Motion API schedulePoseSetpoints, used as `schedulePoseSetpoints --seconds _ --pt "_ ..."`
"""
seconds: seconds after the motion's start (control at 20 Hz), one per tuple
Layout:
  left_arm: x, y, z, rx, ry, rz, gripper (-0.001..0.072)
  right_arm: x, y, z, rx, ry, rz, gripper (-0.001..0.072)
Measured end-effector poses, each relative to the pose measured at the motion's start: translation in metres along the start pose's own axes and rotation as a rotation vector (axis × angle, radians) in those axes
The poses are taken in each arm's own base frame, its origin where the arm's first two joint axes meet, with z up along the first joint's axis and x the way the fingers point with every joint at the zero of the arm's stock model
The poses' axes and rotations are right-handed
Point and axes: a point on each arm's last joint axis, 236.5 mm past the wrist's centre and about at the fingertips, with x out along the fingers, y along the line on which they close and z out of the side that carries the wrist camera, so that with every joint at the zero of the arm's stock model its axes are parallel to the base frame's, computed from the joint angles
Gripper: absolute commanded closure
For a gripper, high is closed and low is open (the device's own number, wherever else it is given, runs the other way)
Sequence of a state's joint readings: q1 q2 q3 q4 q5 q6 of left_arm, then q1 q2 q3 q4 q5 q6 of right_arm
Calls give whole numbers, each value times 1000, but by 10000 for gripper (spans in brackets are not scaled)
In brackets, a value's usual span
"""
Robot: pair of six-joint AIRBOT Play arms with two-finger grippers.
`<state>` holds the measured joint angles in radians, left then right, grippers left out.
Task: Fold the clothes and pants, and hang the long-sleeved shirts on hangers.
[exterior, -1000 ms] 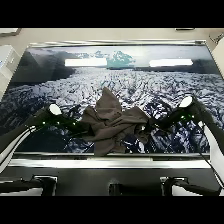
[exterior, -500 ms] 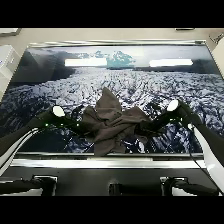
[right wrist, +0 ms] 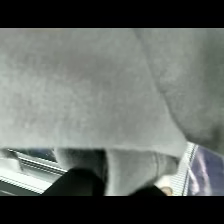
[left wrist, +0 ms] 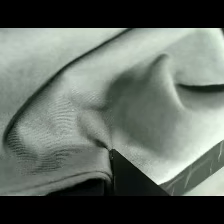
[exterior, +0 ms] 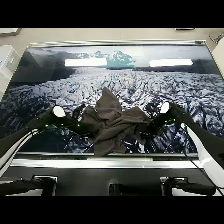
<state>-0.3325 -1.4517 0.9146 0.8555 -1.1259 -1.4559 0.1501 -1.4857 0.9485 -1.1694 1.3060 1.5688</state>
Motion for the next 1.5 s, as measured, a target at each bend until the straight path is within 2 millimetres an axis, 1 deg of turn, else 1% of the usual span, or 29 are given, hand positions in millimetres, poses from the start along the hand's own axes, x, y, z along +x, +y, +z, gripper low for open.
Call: schedulePoseSetpoints --seconds 0.1,0.15,0.2,0.25,0.3,0.35,0.4,0.45,0.5,0.55,0.6,0.65,0.7,0.75,0.8,0.85,0.9,0.95,1.0,1.1,1.15,1.2,1.25,1.3,1.35,1.45,1.5 --pt "-15 -4 9 27 -45 -9 684 -8 -4 2 -17 -10 -33 673" --pt "-29 -8 18 48 -89 -17 684 -18 -3 7 -33 -34 -43 673" --pt "-48 -13 29 71 -146 -24 685 -34 -1 15 -58 -78 -60 672" --pt "-73 -20 42 95 -216 -30 684 -56 2 25 -89 -146 -88 672" --pt "-103 -28 56 123 -300 -37 684 -84 4 37 -123 -226 -123 671" --pt "-142 -39 70 155 -404 -43 684 -119 8 48 -154 -327 -163 670" --pt "-183 -50 80 189 -512 -41 684 -163 12 57 -181 -446 -212 670" --pt "-233 -65 87 232 -639 -38 684 -214 17 61 -205 -581 -262 670" --pt "-284 -83 86 278 -766 -34 684 -264 24 60 -223 -720 -302 670" --pt "-328 -101 79 323 -884 -29 684 -314 31 52 -235 -863 -330 670" --pt "-370 -121 66 371 -998 -25 684 -364 42 35 -242 -1012 -341 670" --pt "-412 -145 46 422 -1121 -29 684 -405 52 14 -248 -1147 -333 670" --pt "-448 -167 22 462 -1239 -39 684 -438 60 -10 -249 -1259 -320 670" --pt "-478 -185 -1 495 -1347 -54 684 -465 67 -34 -250 -1355 -301 669" --pt "-505 -203 -28 523 -1451 -76 684 -487 74 -60 -257 -1442 -275 669" --pt "-527 -218 -53 547 -1540 -106 684 -501 81 -82 -266 -1503 -241 669" --pt "-546 -231 -77 568 -1623 -133 684 -513 88 -103 -278 -1559 -203 669" --pt "-560 -239 -97 583 -1685 -156 684 -522 95 -121 -295 -1608 -166 669" --pt "-570 -246 -113 598 -1734 -174 684 -528 101 -135 -309 -1639 -133 669" --pt "-582 -253 -132 609 -1790 -200 684 -531 109 -153 -326 -1664 -86 669" --pt "-585 -254 -135 611 -1806 -203 684 -526 109 -156 -328 -1645 -78 669" --pt "-587 -253 -134 606 -1813 -202 684 -516 106 -155 -321 -1602 -85 669" --pt "-588 -250 -127 597 -1813 -192 684 -501 101 -149 -303 -1532 -97 669" --pt "-586 -244 -112 578 -1802 -176 684 -481 94 -140 -274 -1439 -110 669" --pt "-581 -235 -90 555 -1775 -152 684 -456 85 -128 -235 -1328 -123 669" --pt "-564 -210 -34 500 -1698 -102 683 -396 66 -101 -155 -1068 -155 669" --pt "-548 -193 4 460 -1639 -79 683 -367 57 -89 -123 -954 -170 669"
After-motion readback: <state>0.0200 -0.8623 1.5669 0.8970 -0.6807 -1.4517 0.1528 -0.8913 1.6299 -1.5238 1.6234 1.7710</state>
